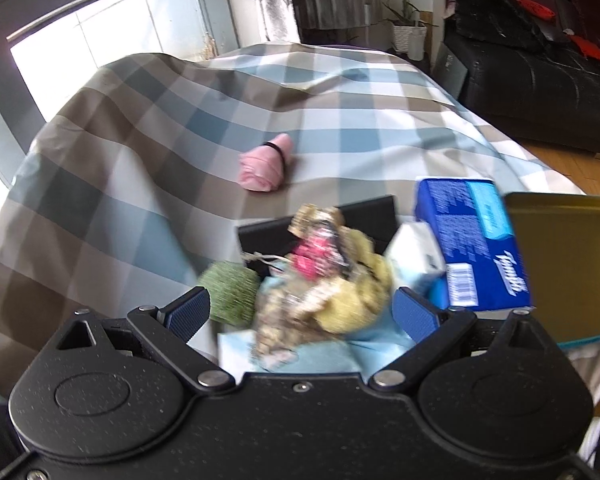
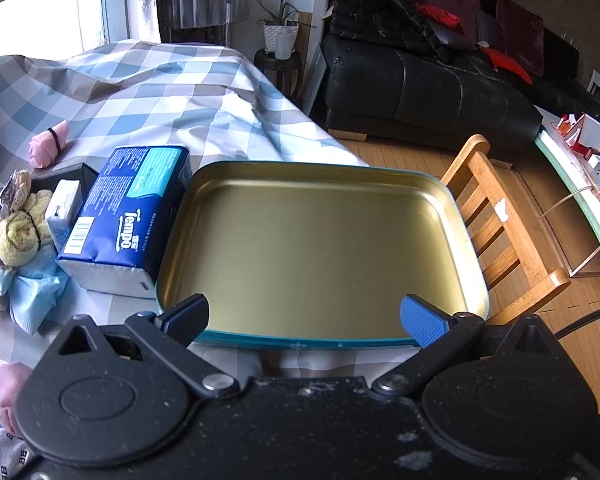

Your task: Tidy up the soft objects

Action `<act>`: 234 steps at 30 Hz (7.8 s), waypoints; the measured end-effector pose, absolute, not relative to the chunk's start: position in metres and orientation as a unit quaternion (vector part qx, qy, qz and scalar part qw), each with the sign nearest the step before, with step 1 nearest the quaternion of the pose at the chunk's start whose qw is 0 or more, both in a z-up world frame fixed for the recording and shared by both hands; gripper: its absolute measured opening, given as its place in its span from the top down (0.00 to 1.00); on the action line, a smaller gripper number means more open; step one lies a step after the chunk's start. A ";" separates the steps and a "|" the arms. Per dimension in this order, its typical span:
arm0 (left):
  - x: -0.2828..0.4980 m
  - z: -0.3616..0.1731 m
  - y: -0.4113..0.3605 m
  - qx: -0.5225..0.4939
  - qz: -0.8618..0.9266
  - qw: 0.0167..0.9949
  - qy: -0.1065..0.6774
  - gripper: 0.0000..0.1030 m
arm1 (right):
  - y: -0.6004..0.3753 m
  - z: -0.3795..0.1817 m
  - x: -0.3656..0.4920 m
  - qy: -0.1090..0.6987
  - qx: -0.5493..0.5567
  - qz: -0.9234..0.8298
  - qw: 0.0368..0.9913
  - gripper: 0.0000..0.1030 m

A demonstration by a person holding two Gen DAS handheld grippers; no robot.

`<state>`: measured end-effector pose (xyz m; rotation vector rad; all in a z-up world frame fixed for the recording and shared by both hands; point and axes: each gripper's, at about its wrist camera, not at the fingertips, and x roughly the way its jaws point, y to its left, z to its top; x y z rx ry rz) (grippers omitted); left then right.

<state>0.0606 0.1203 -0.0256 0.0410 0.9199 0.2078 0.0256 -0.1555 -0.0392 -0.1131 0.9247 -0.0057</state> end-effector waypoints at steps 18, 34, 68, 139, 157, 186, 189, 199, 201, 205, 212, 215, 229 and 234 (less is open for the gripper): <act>0.096 -0.032 0.229 -0.004 0.136 0.875 0.464 0.07 | -0.104 -0.036 0.021 0.450 0.001 0.099 0.888 0.01; 0.098 -0.057 0.255 -0.085 0.110 0.859 0.493 0.08 | -0.008 -0.042 -0.019 0.451 0.044 0.179 0.873 0.01; 0.106 -0.082 0.247 -0.093 0.100 0.840 0.525 0.08 | 0.033 -0.090 -0.060 0.474 -0.048 0.162 0.864 0.31; 0.080 -0.038 0.191 -0.079 0.063 0.880 0.464 0.48 | -0.193 0.039 0.066 0.382 0.098 0.010 0.919 0.37; 0.121 -0.002 -0.010 0.002 -0.116 0.883 0.455 0.48 | -0.270 0.029 0.085 0.419 0.177 -0.057 0.889 0.37; 0.142 -0.046 -0.071 0.044 -0.109 0.858 0.501 0.39 | -0.282 0.031 0.082 0.402 0.245 -0.036 0.882 0.29; 0.142 -0.046 -0.069 0.042 -0.108 0.856 0.503 0.39 | -0.281 0.031 0.082 0.403 0.244 -0.038 0.881 0.29; 0.136 -0.048 -0.064 0.039 -0.106 0.854 0.509 0.38 | -0.278 0.028 0.084 0.410 0.238 -0.048 0.879 0.27; 0.135 -0.047 -0.062 0.037 -0.105 0.854 0.509 0.38 | -0.276 0.028 0.086 0.412 0.234 -0.049 0.879 0.27; 0.132 -0.045 -0.056 0.035 -0.100 0.854 0.509 0.38 | -0.270 0.026 0.087 0.418 0.217 -0.051 0.881 0.26; 0.123 -0.035 -0.032 0.028 -0.083 0.861 0.501 0.38 | -0.267 0.021 0.090 0.428 0.193 -0.069 0.880 0.26; 0.119 -0.029 -0.014 0.023 -0.070 0.866 0.494 0.34 | -0.264 0.020 0.092 0.430 0.184 -0.075 0.881 0.26; 0.112 -0.007 0.107 0.028 0.038 0.885 0.463 0.32 | -0.235 0.021 0.091 0.419 0.112 -0.070 0.898 0.19; 0.116 -0.005 0.162 0.013 0.090 0.885 0.458 0.32 | -0.218 0.019 0.089 0.419 0.085 -0.063 0.902 0.18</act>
